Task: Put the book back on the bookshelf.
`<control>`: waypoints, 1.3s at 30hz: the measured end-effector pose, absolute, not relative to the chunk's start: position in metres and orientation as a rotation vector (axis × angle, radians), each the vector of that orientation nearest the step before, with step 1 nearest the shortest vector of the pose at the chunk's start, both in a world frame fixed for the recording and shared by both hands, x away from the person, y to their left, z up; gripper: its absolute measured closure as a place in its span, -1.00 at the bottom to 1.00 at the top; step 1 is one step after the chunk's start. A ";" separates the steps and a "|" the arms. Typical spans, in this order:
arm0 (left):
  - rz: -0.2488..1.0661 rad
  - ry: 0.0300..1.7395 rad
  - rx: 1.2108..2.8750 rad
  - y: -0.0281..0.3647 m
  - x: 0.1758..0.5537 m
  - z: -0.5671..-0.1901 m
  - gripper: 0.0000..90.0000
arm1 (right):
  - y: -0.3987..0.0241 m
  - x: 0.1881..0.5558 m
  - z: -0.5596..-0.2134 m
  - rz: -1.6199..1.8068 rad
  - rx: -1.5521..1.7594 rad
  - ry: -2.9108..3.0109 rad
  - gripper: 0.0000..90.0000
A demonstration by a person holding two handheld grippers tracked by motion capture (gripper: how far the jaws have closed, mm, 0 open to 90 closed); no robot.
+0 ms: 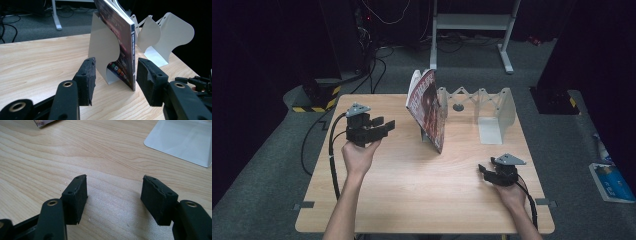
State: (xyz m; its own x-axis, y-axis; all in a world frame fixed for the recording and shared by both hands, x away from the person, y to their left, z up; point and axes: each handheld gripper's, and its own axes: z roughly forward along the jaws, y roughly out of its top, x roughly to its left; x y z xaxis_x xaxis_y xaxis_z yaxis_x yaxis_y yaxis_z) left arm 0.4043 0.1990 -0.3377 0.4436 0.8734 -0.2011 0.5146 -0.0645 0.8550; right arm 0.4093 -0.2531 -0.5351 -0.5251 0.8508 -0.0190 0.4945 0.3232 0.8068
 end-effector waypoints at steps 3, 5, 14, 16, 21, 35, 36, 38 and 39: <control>0.466 1.205 1.721 0.200 0.403 -0.339 0.10 | -0.253 0.409 -0.535 1.077 1.184 2.151 -0.16; 0.465 1.206 1.717 0.200 0.401 -0.340 0.10 | -0.253 0.409 -0.535 1.077 1.184 2.151 -0.16; 0.462 1.210 1.710 0.203 0.398 -0.345 0.11 | -0.253 0.409 -0.535 1.077 1.187 2.150 -0.16; 0.458 1.213 1.706 0.204 0.397 -0.346 0.10 | -0.253 0.409 -0.535 1.077 1.187 2.151 -0.16; 0.448 1.222 1.703 0.207 0.395 -0.353 0.10 | -0.253 0.409 -0.535 1.077 1.187 2.150 -0.17; 0.411 1.230 1.702 0.207 0.393 -0.365 0.11 | -0.253 0.409 -0.535 1.077 1.188 2.150 -0.17; 0.411 1.230 1.702 0.207 0.393 -0.365 0.11 | -0.253 0.409 -0.535 1.077 1.188 2.150 -0.17; 0.408 1.232 1.701 0.207 0.393 -0.367 0.11 | -0.253 0.409 -0.535 1.077 1.189 2.150 -0.17; 0.402 1.237 1.698 0.208 0.392 -0.369 0.11 | -0.253 0.409 -0.535 1.077 1.189 2.150 -0.17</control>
